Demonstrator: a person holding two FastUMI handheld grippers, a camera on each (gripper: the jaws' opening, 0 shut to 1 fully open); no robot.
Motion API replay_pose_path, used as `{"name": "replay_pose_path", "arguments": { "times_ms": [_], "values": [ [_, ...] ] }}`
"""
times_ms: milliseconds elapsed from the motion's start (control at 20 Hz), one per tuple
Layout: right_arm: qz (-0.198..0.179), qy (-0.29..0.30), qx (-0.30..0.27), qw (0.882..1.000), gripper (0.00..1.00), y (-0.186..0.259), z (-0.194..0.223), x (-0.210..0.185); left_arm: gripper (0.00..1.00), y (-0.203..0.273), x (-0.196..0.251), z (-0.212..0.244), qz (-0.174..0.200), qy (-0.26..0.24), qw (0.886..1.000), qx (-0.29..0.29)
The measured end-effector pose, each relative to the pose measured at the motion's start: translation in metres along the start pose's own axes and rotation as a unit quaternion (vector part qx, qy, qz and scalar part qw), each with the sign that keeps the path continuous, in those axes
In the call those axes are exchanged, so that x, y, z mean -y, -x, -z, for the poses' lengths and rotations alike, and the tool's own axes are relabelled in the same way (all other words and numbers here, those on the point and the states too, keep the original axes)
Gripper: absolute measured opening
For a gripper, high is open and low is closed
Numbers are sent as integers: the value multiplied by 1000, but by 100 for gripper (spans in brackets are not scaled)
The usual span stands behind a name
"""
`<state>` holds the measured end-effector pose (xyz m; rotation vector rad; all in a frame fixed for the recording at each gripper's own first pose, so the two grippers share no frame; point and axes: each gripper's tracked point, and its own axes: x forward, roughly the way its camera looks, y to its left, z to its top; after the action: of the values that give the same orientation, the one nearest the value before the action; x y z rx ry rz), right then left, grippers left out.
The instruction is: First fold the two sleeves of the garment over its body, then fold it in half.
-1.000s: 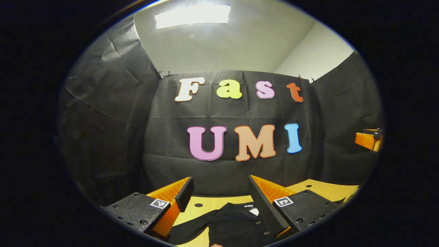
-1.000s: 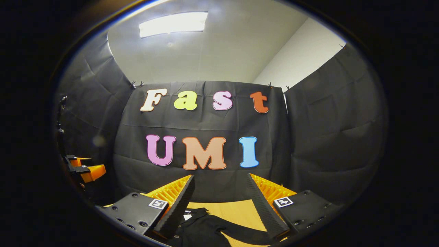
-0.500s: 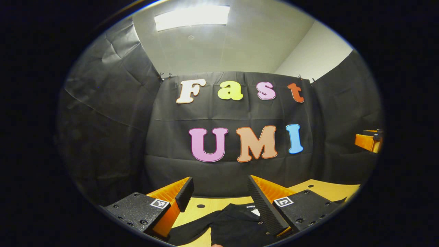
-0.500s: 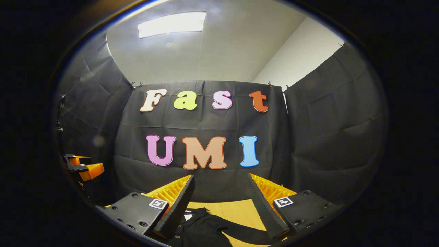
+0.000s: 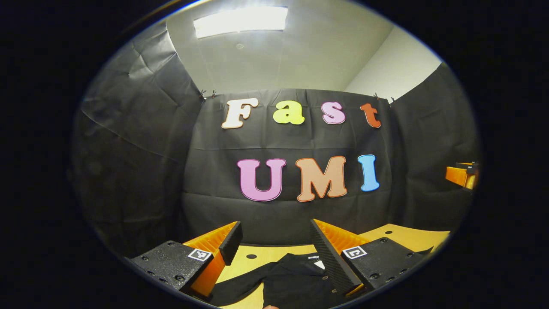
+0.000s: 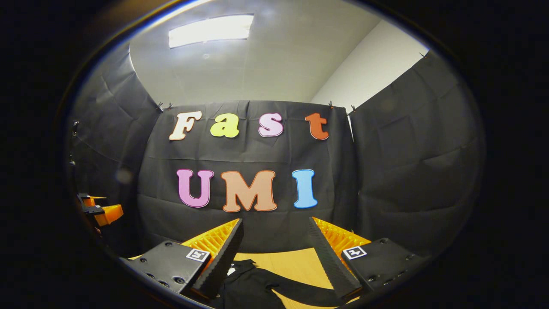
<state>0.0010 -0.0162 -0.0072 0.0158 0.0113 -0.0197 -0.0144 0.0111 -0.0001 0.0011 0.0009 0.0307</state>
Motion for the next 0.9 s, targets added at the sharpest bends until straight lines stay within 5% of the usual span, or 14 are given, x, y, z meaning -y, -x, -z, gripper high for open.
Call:
{"name": "replay_pose_path", "arguments": {
  "times_ms": [900],
  "values": [
    [-24,0,-10,1000,96,-15,3,-15,99,4,-25,10,-21,-9,1000,-15]
  ]
}}
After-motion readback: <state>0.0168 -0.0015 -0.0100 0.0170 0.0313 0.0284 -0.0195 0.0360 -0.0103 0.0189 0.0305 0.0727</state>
